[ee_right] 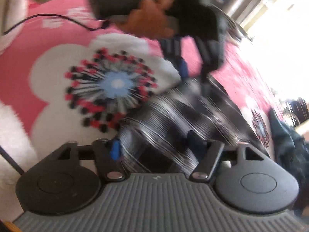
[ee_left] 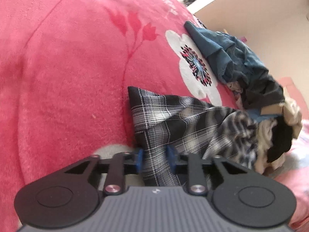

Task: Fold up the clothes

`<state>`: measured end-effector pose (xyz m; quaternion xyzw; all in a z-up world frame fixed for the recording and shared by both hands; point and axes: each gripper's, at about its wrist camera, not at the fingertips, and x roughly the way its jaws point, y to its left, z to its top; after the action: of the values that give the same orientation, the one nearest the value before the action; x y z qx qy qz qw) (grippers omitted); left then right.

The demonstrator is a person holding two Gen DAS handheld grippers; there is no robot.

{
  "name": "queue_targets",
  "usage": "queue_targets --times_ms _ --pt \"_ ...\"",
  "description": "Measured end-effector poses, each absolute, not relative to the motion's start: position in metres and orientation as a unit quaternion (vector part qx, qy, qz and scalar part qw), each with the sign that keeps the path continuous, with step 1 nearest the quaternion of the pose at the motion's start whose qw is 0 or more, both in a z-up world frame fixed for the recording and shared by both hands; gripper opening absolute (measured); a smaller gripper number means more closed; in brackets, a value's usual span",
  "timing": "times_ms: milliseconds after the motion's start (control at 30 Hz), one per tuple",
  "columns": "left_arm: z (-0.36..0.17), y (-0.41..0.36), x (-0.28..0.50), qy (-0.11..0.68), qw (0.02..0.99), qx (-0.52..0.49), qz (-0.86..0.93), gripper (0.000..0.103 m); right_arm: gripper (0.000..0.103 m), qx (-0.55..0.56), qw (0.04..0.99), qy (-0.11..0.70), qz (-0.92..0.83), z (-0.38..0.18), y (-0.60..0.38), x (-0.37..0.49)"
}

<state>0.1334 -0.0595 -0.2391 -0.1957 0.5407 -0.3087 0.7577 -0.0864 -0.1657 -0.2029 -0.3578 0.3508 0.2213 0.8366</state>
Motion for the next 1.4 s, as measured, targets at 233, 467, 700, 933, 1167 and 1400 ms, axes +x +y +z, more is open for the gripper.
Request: queue_targets --times_ms 233,467,700,933,1167,1400 --pt "-0.23 -0.056 0.126 0.502 0.781 -0.215 -0.304 0.006 0.012 -0.413 0.83 0.336 0.167 -0.207 -0.144 -0.081" --pt "-0.207 -0.013 0.13 0.489 0.778 -0.253 -0.302 0.003 0.011 -0.397 0.838 0.337 0.161 -0.183 -0.123 -0.078" --pt "-0.169 0.063 0.132 0.476 0.804 -0.203 -0.294 0.004 0.011 -0.332 0.863 0.326 0.198 -0.151 -0.082 -0.084" --pt "-0.154 0.168 0.13 0.489 0.831 -0.139 -0.227 0.005 0.01 -0.269 0.867 0.304 0.288 -0.135 0.001 -0.064" --pt "-0.158 0.214 0.109 0.489 0.848 -0.122 -0.163 0.029 0.019 -0.243 0.823 0.377 0.349 -0.17 0.049 -0.036" --pt "-0.136 0.239 0.077 0.453 0.874 -0.1 -0.148 0.042 0.045 -0.159 0.825 0.399 0.368 -0.111 -0.037 -0.063"
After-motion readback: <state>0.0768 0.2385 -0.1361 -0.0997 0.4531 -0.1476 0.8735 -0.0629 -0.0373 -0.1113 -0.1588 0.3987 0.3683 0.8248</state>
